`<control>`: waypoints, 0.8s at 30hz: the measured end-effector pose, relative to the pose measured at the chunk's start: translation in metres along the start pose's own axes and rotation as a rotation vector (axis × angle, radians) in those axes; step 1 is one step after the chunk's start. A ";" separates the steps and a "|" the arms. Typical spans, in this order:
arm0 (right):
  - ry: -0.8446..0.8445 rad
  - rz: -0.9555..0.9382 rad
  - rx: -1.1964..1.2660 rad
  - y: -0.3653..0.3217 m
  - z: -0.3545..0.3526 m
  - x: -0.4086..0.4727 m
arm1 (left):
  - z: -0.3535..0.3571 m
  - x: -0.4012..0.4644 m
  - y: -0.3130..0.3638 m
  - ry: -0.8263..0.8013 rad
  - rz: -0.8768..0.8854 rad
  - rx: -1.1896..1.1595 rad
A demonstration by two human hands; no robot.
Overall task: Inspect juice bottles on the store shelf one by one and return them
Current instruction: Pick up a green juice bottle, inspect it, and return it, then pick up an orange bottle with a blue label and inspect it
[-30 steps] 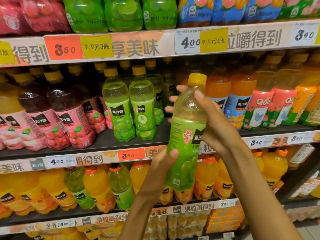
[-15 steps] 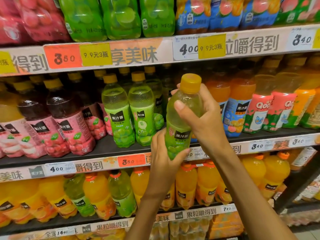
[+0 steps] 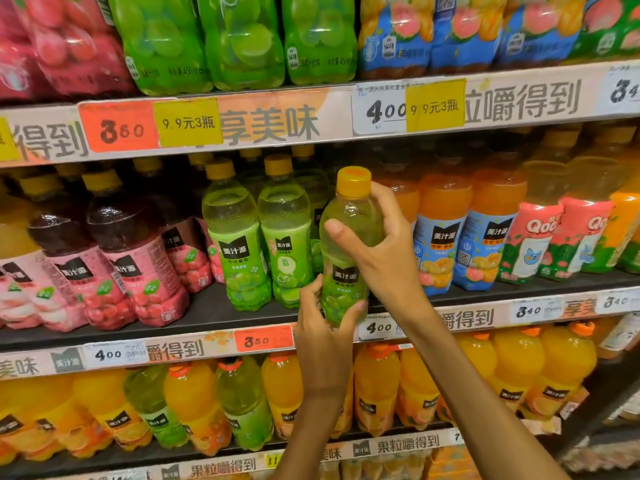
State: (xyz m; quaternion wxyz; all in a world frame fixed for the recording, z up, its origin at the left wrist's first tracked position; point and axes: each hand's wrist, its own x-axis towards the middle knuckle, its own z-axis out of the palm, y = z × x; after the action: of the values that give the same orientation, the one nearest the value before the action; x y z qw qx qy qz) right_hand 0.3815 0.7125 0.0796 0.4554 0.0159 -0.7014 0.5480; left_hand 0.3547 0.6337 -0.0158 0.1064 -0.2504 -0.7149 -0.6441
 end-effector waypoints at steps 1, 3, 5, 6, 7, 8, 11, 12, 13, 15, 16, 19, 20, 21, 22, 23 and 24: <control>0.000 -0.004 -0.033 0.002 0.001 0.000 | 0.001 0.000 -0.001 0.011 -0.006 0.008; -0.007 -0.035 -0.121 0.005 0.000 -0.002 | 0.002 0.001 -0.002 0.030 -0.026 0.025; -0.010 -0.089 -0.193 0.007 -0.003 -0.006 | 0.003 0.003 -0.002 0.047 -0.036 0.050; -0.002 -0.126 -0.239 0.009 -0.006 -0.008 | 0.004 0.004 -0.001 0.057 -0.036 0.062; 0.010 -0.171 -0.298 0.012 -0.009 -0.010 | 0.005 0.005 0.000 0.070 -0.027 0.077; 0.017 -0.208 -0.358 0.014 -0.013 -0.013 | 0.006 0.005 0.000 0.087 -0.009 0.101; 0.011 -0.262 -0.507 0.018 -0.022 -0.017 | 0.008 0.006 0.005 0.121 0.051 0.200; 0.009 -0.278 -0.546 0.018 -0.024 -0.017 | 0.008 0.006 0.006 0.126 0.068 0.288; 0.008 -0.292 -0.573 0.018 -0.025 -0.016 | 0.008 0.007 0.005 0.124 0.093 0.389; 0.012 -0.301 -0.597 0.018 -0.024 -0.014 | 0.007 0.009 0.007 0.119 0.123 0.440; 0.014 -0.298 -0.599 0.019 -0.024 -0.013 | 0.007 0.010 0.009 0.098 0.110 0.402; 0.024 -0.283 -0.622 0.020 -0.021 -0.011 | 0.008 0.011 0.010 0.074 0.158 0.365; 0.027 -0.278 -0.631 0.020 -0.020 -0.010 | 0.009 0.011 0.010 0.068 0.173 0.370; 0.030 -0.273 -0.639 0.020 -0.019 -0.009 | 0.010 0.012 0.010 0.069 0.180 0.369; 0.033 -0.271 -0.652 0.020 -0.017 -0.008 | 0.010 0.013 0.008 0.078 0.191 0.369; 0.038 -0.269 -0.673 0.020 -0.016 -0.006 | 0.011 0.015 0.007 0.086 0.204 0.370; 0.044 -0.268 -0.701 0.020 -0.015 -0.005 | 0.011 0.016 0.006 0.085 0.213 0.374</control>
State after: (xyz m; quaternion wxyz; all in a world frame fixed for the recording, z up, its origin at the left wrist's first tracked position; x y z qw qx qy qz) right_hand 0.3831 0.7295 0.0612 0.5158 -0.0608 -0.8282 0.2103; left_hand 0.3463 0.6486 -0.0047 0.2483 -0.2730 -0.7864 -0.4954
